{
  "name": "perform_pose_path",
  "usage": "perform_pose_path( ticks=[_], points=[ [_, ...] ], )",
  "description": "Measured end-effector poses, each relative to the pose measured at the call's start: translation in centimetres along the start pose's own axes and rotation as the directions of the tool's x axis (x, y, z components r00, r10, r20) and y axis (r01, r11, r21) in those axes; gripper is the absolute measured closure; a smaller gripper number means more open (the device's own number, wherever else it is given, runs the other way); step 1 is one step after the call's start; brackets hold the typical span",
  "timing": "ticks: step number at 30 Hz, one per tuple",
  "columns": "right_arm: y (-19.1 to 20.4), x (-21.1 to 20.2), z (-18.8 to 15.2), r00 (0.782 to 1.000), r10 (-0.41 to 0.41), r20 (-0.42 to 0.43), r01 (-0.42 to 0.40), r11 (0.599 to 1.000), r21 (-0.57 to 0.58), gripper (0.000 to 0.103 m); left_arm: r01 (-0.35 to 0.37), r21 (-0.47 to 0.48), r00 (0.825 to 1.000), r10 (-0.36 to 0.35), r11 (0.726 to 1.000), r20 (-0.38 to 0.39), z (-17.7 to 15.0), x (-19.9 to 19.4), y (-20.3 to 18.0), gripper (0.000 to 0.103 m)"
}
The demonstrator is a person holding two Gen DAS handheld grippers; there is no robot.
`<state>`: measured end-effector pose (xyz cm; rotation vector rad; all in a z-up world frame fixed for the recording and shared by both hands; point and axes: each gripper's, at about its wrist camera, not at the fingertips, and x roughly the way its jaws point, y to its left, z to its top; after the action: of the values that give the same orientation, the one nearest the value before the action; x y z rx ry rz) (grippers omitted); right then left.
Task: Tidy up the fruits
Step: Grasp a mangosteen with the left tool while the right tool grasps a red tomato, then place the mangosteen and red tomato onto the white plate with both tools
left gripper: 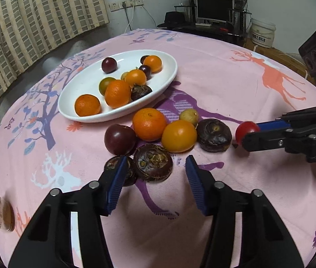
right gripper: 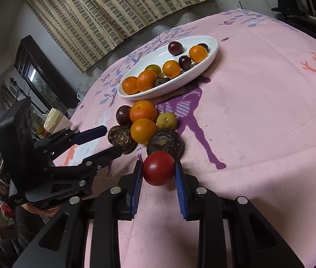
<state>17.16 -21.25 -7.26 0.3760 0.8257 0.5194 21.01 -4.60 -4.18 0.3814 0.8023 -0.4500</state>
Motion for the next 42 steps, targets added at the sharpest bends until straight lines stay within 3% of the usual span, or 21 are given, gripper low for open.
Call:
perform_pose_path(
  ticks=[7,11,13,17,20,24,29,32,36,39,42],
  points=[
    [-0.2,-0.2,0.0,1.0,0.021,0.013,-0.021,1.0,0.008,0.073,0.015,-0.003,1.0,-0.015,1.0,-0.007,0.0,1.9,0.6,0.051],
    [-0.3,-0.2,0.0,1.0,0.026,0.012,-0.027,1.0,0.012,0.073,-0.016,0.041,1.0,0.016,0.999,0.003,0.0,2.2,-0.2,0.052],
    [-0.3,-0.2,0.0,1.0,0.028,0.011,-0.028,1.0,0.013,0.073,-0.039,0.061,0.999,0.039,0.997,0.003,-0.1,2.1,-0.5,0.058],
    [-0.3,-0.1,-0.1,1.0,0.029,0.01,-0.029,0.999,0.018,0.073,0.032,0.046,0.999,-0.031,0.998,-0.021,-0.3,1.6,-0.4,0.061],
    [-0.3,-0.3,-0.2,0.999,0.031,0.011,-0.031,0.999,0.021,0.073,0.028,0.061,0.999,-0.027,0.998,-0.021,-0.3,1.8,-0.7,0.061],
    [-0.3,-0.3,-0.3,0.999,0.033,0.012,-0.033,0.999,0.02,0.073,0.059,-0.005,0.997,-0.059,0.998,-0.042,-0.2,2.6,-0.1,0.061],
    [-0.4,-0.6,-0.3,0.999,0.037,0.026,-0.038,0.999,0.024,0.073,0.068,-0.016,0.996,-0.069,0.998,-0.058,-0.1,2.2,-0.2,0.062],
    [0.2,-1.4,-0.2,0.998,0.033,0.059,-0.033,0.999,-0.007,0.073,0.1,-0.05,0.995,-0.1,0.994,0.003,0.3,0.2,0.5,0.062],
    [1.6,-2.5,2.6,0.991,0.015,0.134,-0.008,0.999,-0.049,0.073,0.188,-0.186,0.975,-0.161,0.964,0.153,2.4,-2.7,3.4,0.062],
    [2.6,-2.5,6.6,0.974,-0.004,0.225,0.023,0.997,-0.08,0.073,0.158,-0.278,0.973,-0.101,0.948,0.209,4.7,-2.9,5.9,0.062],
    [2.6,-0.3,10.7,0.965,-0.027,0.262,0.047,0.996,-0.069,0.073,0.126,-0.362,0.977,-0.053,0.924,0.205,7.0,-1.0,8.8,0.062]
  ],
)
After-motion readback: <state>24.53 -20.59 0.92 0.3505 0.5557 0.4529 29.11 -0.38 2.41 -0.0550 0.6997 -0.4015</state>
